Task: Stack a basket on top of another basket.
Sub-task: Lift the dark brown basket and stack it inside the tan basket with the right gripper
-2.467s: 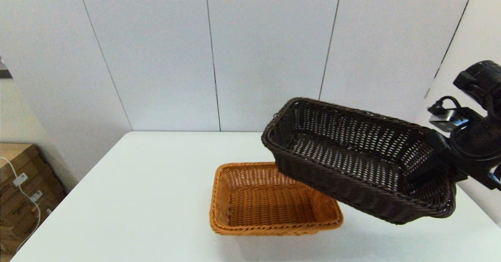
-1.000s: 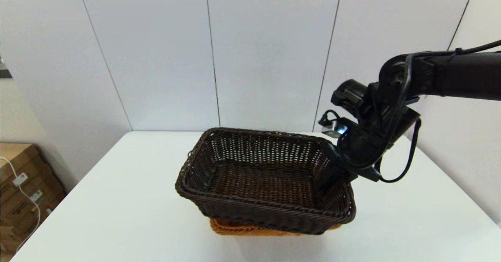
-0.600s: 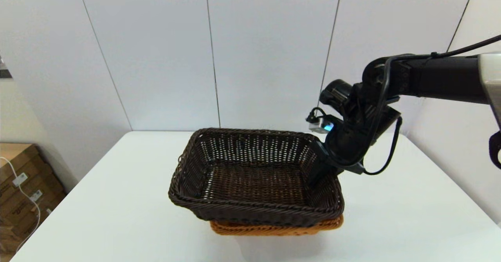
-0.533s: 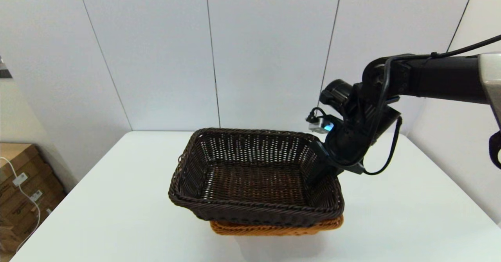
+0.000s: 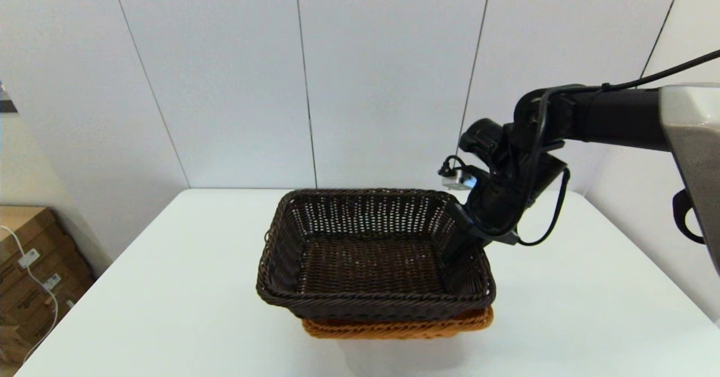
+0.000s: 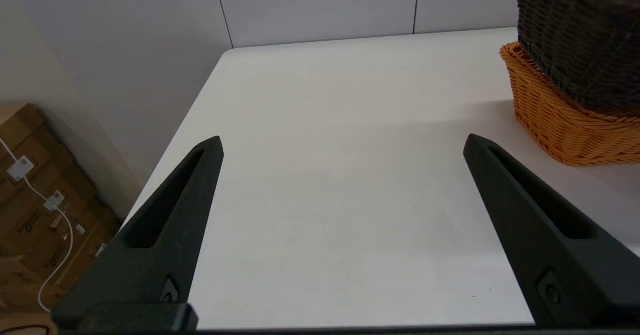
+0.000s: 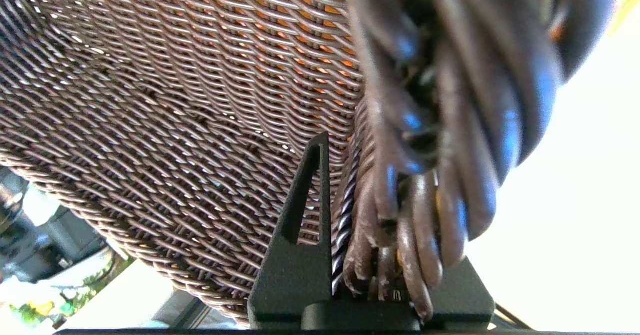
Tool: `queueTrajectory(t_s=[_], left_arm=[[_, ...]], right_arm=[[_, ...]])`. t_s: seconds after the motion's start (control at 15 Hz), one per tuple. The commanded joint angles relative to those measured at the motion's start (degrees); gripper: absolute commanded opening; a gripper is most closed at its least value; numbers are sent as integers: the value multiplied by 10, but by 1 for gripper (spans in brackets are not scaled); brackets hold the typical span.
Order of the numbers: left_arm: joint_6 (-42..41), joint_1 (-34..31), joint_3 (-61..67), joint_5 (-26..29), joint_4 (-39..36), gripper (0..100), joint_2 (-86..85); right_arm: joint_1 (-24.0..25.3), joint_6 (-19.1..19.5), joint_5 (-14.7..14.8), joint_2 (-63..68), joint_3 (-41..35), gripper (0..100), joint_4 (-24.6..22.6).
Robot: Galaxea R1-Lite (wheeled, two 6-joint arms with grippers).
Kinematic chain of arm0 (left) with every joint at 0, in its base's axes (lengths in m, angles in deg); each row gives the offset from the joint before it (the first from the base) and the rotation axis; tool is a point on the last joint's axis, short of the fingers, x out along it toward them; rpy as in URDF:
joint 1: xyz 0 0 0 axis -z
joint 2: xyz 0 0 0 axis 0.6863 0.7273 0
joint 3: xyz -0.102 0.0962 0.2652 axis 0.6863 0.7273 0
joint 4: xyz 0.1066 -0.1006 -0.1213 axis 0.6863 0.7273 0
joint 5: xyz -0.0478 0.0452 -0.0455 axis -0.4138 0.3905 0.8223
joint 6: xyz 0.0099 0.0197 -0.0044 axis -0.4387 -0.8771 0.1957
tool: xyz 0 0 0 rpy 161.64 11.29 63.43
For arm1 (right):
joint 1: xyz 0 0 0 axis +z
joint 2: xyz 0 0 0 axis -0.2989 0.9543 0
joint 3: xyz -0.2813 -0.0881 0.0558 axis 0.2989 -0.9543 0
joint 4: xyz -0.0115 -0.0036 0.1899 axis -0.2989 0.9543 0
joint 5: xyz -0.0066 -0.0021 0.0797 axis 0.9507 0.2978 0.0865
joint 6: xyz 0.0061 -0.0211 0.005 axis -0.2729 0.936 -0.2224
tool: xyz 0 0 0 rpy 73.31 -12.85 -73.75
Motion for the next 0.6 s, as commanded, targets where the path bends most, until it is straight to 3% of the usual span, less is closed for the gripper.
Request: queueTrajectory(t_s=[0.07,0.6], left_arm=[[-1,0,0,0,0,100,0],[-1,0,0,0,0,100,0]], right_arm=[[-8,8,5,15,1,0,-13],[-21,16,13,37,1,0,-36]])
